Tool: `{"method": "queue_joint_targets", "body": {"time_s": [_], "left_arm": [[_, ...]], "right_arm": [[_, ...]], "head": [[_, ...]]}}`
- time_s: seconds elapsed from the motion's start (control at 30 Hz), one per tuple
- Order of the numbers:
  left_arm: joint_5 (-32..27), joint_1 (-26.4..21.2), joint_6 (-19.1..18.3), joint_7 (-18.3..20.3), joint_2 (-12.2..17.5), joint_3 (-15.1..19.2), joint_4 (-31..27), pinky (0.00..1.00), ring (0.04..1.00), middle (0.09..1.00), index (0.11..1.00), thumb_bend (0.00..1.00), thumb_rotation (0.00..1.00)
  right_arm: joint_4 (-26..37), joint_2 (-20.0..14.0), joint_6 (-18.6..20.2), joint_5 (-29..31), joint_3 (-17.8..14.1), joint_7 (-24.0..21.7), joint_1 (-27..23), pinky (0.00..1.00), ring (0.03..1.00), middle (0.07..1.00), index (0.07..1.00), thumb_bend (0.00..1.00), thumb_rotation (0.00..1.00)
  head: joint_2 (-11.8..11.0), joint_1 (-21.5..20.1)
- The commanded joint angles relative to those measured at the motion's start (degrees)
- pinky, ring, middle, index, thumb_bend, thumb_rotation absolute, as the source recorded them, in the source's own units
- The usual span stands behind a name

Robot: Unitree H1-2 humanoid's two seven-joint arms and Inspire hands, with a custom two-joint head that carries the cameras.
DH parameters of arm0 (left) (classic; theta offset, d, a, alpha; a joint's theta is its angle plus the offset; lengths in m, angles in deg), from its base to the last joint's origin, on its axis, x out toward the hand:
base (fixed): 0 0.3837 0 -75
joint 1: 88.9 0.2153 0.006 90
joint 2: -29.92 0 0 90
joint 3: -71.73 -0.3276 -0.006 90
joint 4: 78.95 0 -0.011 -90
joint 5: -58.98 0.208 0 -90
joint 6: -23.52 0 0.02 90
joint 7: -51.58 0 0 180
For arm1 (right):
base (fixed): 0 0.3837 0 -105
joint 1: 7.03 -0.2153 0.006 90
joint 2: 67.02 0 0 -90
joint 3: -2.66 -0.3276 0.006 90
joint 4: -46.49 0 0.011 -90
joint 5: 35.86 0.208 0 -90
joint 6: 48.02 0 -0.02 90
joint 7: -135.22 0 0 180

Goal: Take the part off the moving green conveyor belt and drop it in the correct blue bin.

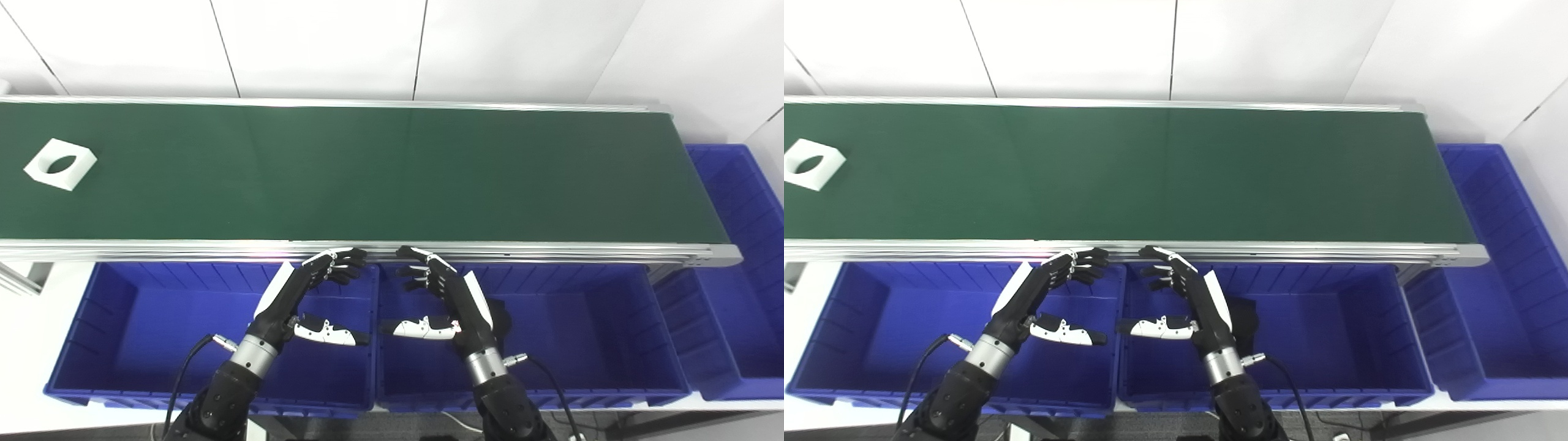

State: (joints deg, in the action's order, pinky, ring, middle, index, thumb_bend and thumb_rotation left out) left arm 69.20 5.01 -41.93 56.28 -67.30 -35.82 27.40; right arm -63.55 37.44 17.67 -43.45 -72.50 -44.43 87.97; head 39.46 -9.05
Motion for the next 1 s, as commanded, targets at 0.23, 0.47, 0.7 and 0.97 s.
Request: {"method": "queue_joint_targets", "body": {"time_s": [0.23,0.47,0.7,0.97], "left_arm": [[0.0,-1.1,2.4,-1.2,0.0,0.0,-1.1,0.66,0.696,0.746,0.763,0.83,0.00],[-2.7,-1.1,2.4,-0.5,-1.2,0.6,-0.6,0.66,0.696,0.750,0.770,0.82,0.00],[-3.2,-1.0,2.4,-0.5,-1.7,0.7,-0.6,0.66,0.695,0.752,0.776,0.81,0.00],[-3.3,-1.1,2.4,-0.3,-1.7,0.7,-0.4,0.67,0.698,0.752,0.775,0.81,0.00]], "right_arm": [[3.6,-2.6,-1.9,0.9,0.3,-4.8,-1.4,0.64,0.751,0.863,0.788,0.83,0.22],[6.2,-4.7,-1.6,0.3,-0.7,-6.4,-1.5,0.64,0.762,0.842,0.762,0.85,0.10],[6.4,-4.9,-1.3,0.2,-1.6,-6.3,-0.8,0.62,0.715,0.834,0.753,0.86,0.06],[6.0,-4.5,-1.4,1.1,-1.6,-7.3,-0.7,0.63,0.725,0.834,0.755,0.85,0.10]], "head": [[0.0,0.5],[-0.2,1.7],[-0.4,2.2],[-0.5,2.2]]}}
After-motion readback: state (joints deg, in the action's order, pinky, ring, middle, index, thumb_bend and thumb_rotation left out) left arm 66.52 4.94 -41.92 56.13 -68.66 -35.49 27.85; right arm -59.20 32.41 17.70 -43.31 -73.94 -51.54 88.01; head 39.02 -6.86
